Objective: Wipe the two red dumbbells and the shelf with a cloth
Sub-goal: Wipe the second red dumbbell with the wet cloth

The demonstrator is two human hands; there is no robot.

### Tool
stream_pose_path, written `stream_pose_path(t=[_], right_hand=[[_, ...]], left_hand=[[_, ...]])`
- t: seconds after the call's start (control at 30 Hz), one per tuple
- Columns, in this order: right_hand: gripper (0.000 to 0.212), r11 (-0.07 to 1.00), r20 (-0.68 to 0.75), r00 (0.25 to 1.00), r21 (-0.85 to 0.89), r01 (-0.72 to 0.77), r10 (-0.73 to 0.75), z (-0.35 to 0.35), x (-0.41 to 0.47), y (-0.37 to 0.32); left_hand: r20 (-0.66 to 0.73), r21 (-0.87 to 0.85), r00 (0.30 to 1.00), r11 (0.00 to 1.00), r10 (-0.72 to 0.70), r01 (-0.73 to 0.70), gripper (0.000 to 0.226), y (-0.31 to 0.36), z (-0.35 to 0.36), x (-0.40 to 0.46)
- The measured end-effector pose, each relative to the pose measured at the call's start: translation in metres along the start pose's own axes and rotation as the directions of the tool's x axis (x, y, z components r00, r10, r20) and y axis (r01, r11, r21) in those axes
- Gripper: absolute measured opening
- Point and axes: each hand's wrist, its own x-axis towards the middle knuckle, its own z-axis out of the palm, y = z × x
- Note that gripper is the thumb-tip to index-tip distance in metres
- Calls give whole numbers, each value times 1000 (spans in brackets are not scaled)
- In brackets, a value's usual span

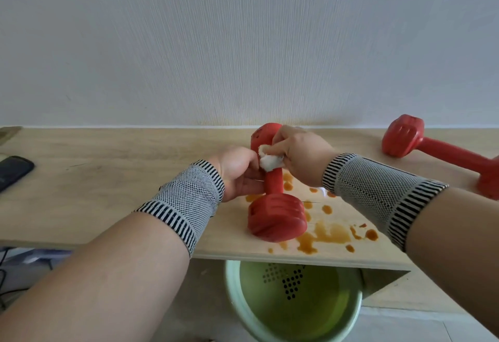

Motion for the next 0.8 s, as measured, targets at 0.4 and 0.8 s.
stream_pose_path(t=[0.4, 0.8], right_hand=[[39, 985, 51, 994, 146, 91, -99, -4, -17, -9], [36, 971, 28, 996, 226, 79, -88, -5, -20, -19]], left_hand=[[-63, 4, 998, 1000, 9, -9, 19, -2, -5, 0], [-103, -1, 994, 1000, 28, -28, 24, -3, -11, -6]])
